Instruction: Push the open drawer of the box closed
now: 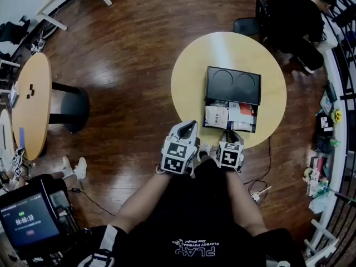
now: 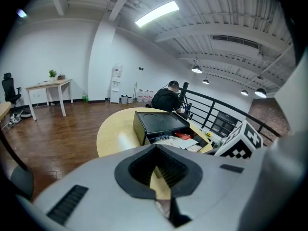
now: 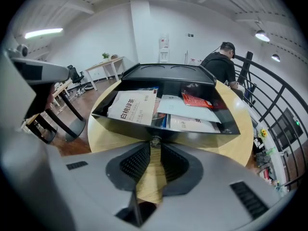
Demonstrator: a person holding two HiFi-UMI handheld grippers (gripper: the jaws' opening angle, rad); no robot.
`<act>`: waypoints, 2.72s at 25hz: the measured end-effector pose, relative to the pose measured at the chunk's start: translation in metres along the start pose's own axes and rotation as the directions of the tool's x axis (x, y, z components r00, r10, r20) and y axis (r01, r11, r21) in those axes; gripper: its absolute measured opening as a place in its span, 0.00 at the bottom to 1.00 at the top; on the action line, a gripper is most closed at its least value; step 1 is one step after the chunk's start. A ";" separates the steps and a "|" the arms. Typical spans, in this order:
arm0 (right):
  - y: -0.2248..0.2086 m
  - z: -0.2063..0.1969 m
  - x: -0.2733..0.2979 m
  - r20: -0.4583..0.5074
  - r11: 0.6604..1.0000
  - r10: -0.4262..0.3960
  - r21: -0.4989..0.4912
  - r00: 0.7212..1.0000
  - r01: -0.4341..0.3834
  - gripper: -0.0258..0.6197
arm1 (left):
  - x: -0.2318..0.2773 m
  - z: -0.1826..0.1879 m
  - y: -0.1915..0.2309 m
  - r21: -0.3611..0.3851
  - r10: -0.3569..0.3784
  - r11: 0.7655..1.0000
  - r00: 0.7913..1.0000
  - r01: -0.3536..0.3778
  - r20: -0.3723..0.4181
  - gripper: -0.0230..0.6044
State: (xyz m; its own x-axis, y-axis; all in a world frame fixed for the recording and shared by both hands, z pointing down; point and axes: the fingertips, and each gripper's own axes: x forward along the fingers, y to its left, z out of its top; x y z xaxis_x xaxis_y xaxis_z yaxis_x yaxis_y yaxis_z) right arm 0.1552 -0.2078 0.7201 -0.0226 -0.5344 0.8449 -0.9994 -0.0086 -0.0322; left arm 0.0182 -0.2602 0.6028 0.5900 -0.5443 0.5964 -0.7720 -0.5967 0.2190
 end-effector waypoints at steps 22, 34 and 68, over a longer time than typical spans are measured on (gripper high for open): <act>-0.015 0.036 0.028 0.010 1.000 0.029 -0.009 1.000 -0.029 0.15 | 0.021 0.011 0.008 -0.023 0.041 0.999 0.999 -0.041 0.003 0.03; -0.020 0.054 0.034 0.012 0.998 0.041 -0.039 0.999 -0.041 0.15 | 0.026 0.016 0.013 -0.033 0.058 0.998 0.998 -0.057 0.006 0.03; -0.024 0.091 0.045 0.042 0.994 0.053 -0.095 0.998 -0.049 0.15 | 0.029 0.022 0.020 -0.049 0.082 0.995 0.997 -0.082 0.003 0.03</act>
State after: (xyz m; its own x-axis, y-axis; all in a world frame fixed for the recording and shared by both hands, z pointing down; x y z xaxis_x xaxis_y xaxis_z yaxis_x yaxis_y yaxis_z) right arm 0.1805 -0.3083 0.7100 -0.0747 -0.5694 0.8187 -0.9949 0.0978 -0.0227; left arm 0.0254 -0.3015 0.6074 0.5252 -0.5931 0.6102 -0.8284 -0.5203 0.2074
